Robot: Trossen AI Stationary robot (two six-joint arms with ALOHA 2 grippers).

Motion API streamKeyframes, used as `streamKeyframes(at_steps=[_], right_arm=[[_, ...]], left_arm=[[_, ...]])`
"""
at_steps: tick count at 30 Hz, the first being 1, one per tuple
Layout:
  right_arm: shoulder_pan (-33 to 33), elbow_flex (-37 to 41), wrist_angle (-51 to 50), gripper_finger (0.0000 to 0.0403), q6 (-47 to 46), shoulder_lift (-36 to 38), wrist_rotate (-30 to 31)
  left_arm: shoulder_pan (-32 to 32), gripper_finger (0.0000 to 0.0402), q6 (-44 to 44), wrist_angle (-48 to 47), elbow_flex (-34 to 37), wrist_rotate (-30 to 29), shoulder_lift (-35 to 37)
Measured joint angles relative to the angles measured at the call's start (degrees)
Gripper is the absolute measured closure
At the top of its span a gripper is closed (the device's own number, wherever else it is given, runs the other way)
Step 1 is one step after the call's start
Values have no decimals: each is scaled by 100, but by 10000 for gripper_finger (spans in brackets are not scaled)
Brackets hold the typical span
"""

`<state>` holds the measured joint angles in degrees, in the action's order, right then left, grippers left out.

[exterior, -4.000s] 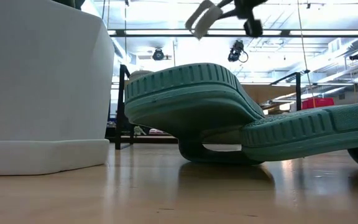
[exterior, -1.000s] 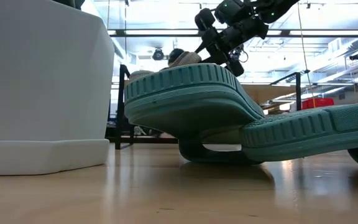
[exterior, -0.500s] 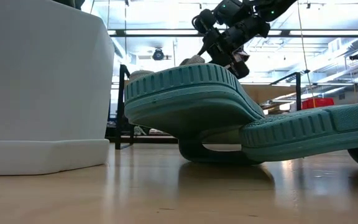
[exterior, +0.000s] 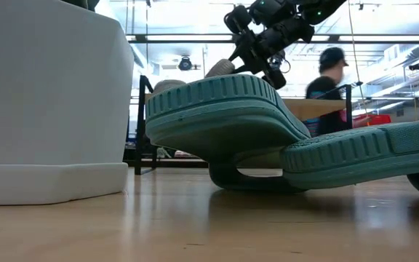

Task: Pick and place slides into the shelf
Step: Put the gray slides on the shelf

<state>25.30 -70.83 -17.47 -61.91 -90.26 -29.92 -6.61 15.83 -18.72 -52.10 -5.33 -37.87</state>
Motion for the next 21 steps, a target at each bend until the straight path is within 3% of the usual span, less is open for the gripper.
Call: streamKeyframes(at_steps=[2,21], right_arm=[[5,0,80,350,2,15,19],[-33,0,-318,352,52,59,-106]], left_arm=[[0,386,2,0,0,1,0],[0,388,-7,-3,-1,0,0]])
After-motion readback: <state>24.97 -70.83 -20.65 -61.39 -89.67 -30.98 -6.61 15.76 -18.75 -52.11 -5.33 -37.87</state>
